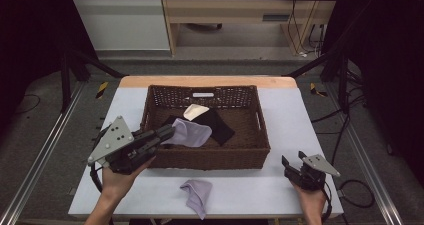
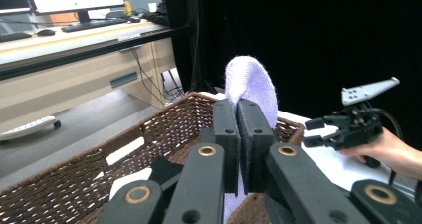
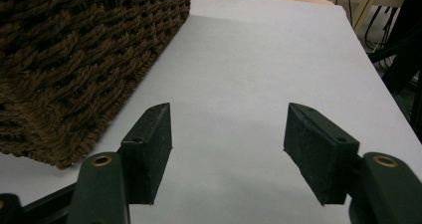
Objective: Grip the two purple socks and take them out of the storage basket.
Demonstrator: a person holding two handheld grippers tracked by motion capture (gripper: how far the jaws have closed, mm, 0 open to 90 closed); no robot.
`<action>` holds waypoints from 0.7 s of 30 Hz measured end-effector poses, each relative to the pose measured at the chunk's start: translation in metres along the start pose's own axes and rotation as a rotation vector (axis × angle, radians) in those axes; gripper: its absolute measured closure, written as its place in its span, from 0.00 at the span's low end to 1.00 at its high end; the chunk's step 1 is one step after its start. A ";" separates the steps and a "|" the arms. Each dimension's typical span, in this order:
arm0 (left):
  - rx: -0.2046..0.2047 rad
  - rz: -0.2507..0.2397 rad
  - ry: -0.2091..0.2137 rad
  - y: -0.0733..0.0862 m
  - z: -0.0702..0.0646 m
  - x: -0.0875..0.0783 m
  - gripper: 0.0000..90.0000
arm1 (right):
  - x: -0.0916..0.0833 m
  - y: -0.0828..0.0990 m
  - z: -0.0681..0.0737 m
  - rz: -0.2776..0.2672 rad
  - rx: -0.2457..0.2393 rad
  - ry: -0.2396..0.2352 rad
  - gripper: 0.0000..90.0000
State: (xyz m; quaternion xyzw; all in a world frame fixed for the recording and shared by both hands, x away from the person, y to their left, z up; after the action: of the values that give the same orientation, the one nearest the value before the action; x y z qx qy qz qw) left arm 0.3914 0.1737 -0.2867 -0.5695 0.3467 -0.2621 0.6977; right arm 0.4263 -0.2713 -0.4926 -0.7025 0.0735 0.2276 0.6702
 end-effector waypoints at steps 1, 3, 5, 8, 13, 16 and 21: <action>0.005 0.002 0.005 0.001 -0.003 -0.001 0.96 | 0.000 0.000 0.000 -0.001 -0.002 0.001 0.40; 0.012 0.009 0.015 0.004 -0.008 -0.003 0.96 | 0.000 0.000 0.000 0.000 0.000 0.000 0.40; 0.022 0.021 0.029 0.007 -0.013 -0.004 0.96 | 0.000 0.000 0.000 -0.001 -0.001 0.002 0.40; 0.026 0.041 0.051 0.013 -0.020 -0.004 0.96 | 0.000 0.000 0.000 0.000 0.001 0.001 0.40; 0.031 0.088 0.073 0.028 -0.028 0.004 0.96 | 0.000 0.000 0.000 0.000 -0.001 0.002 0.40; 0.024 0.121 0.086 0.039 -0.030 0.010 0.96 | 0.000 0.000 0.000 -0.001 -0.004 0.004 0.40; 0.021 0.206 0.099 0.065 -0.033 0.023 0.96 | 0.000 0.000 0.000 -0.002 -0.004 0.002 0.39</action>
State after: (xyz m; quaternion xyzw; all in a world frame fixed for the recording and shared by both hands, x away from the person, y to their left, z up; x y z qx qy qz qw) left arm 0.3781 0.1502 -0.3577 -0.5099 0.4346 -0.2206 0.7088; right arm 0.4261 -0.2714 -0.4926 -0.7041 0.0733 0.2265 0.6690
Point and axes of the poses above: each handheld gripper's, and its own axes: x roughly forward along the jaws, y roughly out of its underside, z roughly to its left, the point moved 2 cm from there along x, roughly forward along the jaws, and after that the axes turned 1 degree about x, right-handed, at the moved point
